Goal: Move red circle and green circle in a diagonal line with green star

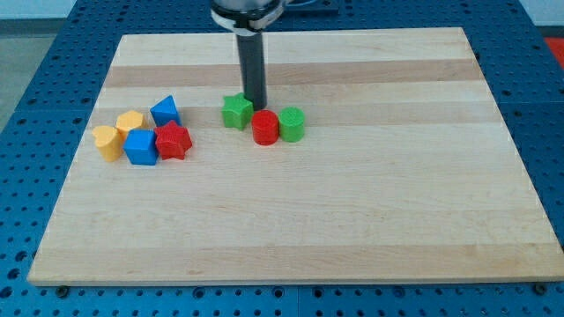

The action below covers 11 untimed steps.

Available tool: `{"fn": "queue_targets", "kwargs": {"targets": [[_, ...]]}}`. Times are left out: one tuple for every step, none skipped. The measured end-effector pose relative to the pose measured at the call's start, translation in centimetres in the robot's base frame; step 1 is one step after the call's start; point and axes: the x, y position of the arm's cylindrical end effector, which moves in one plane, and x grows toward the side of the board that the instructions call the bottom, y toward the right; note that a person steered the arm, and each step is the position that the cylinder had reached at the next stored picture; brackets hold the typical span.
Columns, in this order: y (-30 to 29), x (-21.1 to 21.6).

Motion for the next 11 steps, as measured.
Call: {"fn": "queue_targets", "kwargs": {"targets": [[-2.9, 0.0], [-4.1, 0.0], [-0.1, 0.0], [4.2, 0.1], [7.2, 0.5], [9.2, 2.1], [10.1, 3.1], [9.5, 3.1], [7.9, 3.4], [5.9, 4.3], [4.3, 5.8]]}}
